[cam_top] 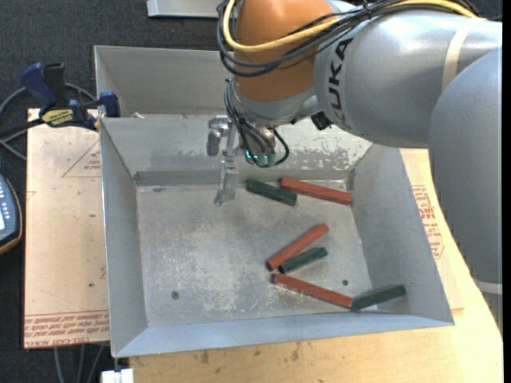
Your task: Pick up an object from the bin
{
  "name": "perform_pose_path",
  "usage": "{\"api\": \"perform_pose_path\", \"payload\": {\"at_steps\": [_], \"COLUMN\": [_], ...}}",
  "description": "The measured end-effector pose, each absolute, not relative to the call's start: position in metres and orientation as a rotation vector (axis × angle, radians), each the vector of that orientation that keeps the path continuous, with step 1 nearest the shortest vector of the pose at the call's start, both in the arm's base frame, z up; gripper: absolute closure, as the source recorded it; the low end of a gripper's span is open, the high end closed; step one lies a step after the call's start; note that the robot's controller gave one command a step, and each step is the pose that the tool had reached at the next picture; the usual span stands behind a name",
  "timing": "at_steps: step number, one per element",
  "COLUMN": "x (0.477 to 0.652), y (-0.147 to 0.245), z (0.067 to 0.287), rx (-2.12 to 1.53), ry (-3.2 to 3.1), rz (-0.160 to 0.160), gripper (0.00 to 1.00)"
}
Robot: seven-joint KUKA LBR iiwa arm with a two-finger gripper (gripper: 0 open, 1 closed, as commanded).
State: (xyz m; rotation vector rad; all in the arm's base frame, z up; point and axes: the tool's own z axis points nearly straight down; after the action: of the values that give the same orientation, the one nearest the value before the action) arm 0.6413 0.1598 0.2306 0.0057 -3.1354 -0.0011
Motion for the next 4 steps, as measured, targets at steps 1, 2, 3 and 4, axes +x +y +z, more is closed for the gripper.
{"api": "perform_pose_path", "payload": {"at_steps": [1,2,3,4], "x": [0.593,0.560,0.583,0.584], "y": [0.190,0.142,0.057,-0.022], "z": [0.065,0.101,0.100,0.070], "rx": [0.344,0.323,0.681,0.936], "ry": [-3.117,-3.124,-3.070,-3.000], "rz": [-0.001,0.001,0.003,0.000], "gripper": [0.00,0.00,0.00,0.00]}}
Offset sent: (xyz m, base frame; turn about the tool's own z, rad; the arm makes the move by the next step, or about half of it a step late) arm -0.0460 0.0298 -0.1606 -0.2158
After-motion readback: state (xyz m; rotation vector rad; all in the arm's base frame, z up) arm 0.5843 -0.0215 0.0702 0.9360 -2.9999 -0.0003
